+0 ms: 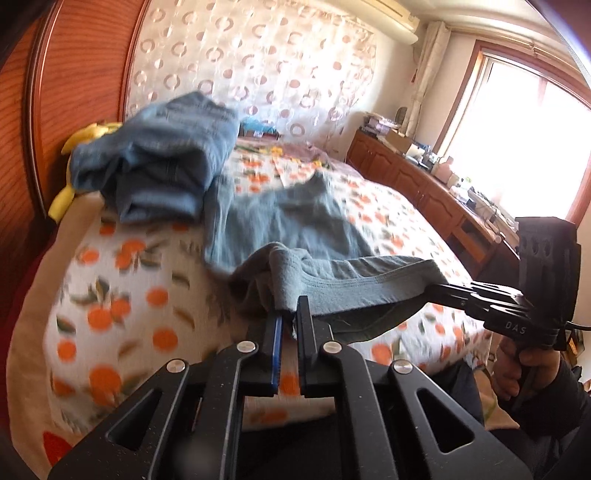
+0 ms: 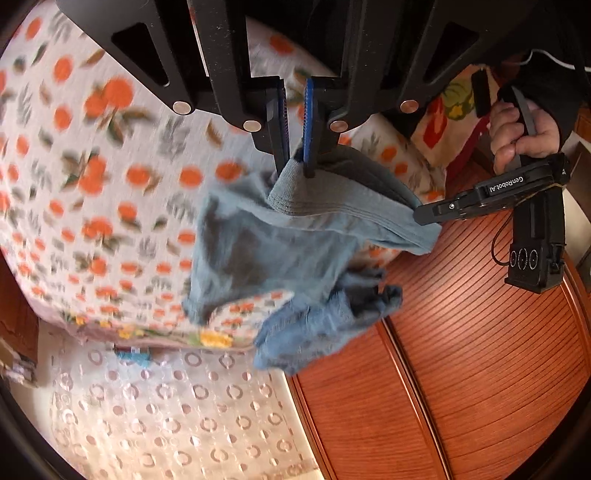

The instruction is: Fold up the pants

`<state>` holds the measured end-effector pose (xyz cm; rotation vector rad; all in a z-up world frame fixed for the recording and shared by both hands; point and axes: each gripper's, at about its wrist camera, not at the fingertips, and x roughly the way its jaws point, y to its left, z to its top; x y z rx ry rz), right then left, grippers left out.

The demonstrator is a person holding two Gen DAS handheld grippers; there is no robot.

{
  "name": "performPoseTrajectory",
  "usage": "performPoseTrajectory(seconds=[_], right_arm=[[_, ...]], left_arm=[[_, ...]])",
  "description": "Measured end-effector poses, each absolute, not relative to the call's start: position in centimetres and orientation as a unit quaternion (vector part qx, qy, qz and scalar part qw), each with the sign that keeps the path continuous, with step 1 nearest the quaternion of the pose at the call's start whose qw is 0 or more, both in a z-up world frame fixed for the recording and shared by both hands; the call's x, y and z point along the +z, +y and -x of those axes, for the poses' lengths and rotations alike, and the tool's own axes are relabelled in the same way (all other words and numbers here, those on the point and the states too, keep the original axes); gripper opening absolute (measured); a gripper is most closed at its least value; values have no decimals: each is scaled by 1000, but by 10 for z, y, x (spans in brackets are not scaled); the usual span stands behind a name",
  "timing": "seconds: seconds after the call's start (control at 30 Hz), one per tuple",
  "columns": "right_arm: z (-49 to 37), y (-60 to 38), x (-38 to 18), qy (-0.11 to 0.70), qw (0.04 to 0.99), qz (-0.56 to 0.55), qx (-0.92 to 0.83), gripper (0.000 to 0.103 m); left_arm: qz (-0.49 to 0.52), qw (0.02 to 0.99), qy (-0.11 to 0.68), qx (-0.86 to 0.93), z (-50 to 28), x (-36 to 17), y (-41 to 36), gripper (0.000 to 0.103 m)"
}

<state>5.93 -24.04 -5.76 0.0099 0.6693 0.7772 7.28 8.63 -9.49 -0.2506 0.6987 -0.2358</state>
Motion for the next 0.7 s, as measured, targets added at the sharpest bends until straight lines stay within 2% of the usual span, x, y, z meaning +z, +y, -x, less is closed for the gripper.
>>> performPoseTrajectory(seconds=[0.2,0.43,0.7], right_arm=[[-106,-230,-37,313,874,7,372,7],[-176,-210,-38,336,868,19,365,7],[-233,-197,-37,345,864,11,367,7]], left_arm=[[97,931,335,-106,-125,-79,90,7],[73,928,353,-95,-183,-79,90,7],[68,926,362,-82,-215,-79,92,7]])
